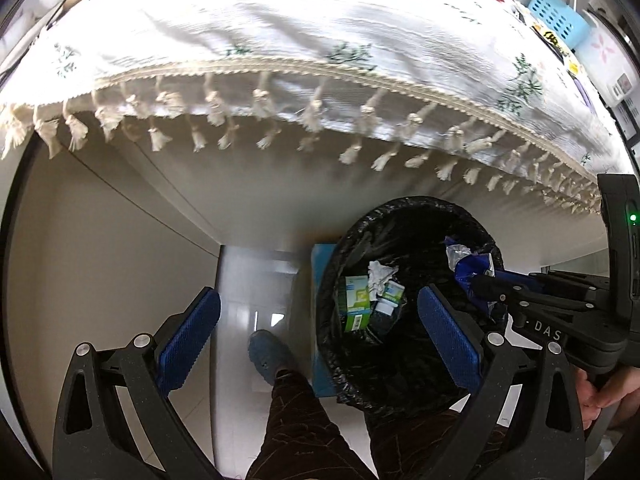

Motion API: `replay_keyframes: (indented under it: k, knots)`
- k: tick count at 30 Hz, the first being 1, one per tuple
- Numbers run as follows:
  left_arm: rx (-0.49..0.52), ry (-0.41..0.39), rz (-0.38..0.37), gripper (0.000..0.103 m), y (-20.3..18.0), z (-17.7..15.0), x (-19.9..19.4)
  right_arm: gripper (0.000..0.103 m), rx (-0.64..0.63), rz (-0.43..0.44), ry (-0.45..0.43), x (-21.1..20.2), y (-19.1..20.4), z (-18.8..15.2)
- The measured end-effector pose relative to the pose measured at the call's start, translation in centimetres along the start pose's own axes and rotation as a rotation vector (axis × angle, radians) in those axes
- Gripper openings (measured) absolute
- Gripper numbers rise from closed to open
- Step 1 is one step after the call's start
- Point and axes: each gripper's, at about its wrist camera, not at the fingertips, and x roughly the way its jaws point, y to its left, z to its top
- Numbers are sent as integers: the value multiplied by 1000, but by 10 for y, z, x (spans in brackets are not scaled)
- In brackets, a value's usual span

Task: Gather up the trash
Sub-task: 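Open the right tool over the black bin to drop the blue packet, then raise both open tools back over the table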

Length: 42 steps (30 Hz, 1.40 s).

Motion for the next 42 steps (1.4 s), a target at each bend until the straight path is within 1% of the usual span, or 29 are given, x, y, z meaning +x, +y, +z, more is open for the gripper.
replay_keyframes:
  k: [4,5,7,9,10,11,12,15,16,17,18,23,26,32,36,42]
  knots:
    - [-5,2,-4,97,3,0,3,24,-3,-18,-1,1,1,0]
    - [-5,2,-7,97,2,0,3,28,-1,-18,-3,2,0,0]
    - [2,2,-10,97,0,1,4,36,5,-26,-6,2,-1,1]
    - [12,1,-10,97,-3,2,5,52,13,-27,-17,0,-4,0]
    - [14,2,-13,97,-5,2,6,55,16,-28,-23,-2,-6,0]
    - [15,4,-15,97,-6,3,5,62,18,-31,-30,-3,-7,-1]
    - [17,6,-18,97,-7,4,5,65,20,-36,-38,-6,-8,-1]
    - [22,12,-24,97,-11,7,3,81,27,-61,-71,-17,-11,-2]
    - [26,15,-16,97,-13,9,1,84,29,-72,-82,-23,-11,-2]
    - [23,14,-23,97,-15,12,-2,86,35,-78,-91,-28,-12,-1]
    - [15,10,-35,97,-16,15,-7,88,42,-83,-100,-34,-14,-1]
    - [32,-15,-43,97,-29,31,-32,91,43,-126,-168,-75,-15,5]
    - [58,-29,-32,97,-39,40,-50,92,47,-139,-211,-104,-16,9]
    - [58,-74,-48,97,-47,60,-85,92,58,-152,-291,-160,-15,19]
    - [70,-95,-53,97,-54,77,-109,92,68,-155,-329,-188,-15,27]
    - [86,-122,-51,97,-65,98,-136,92,80,-183,-378,-224,-15,37]
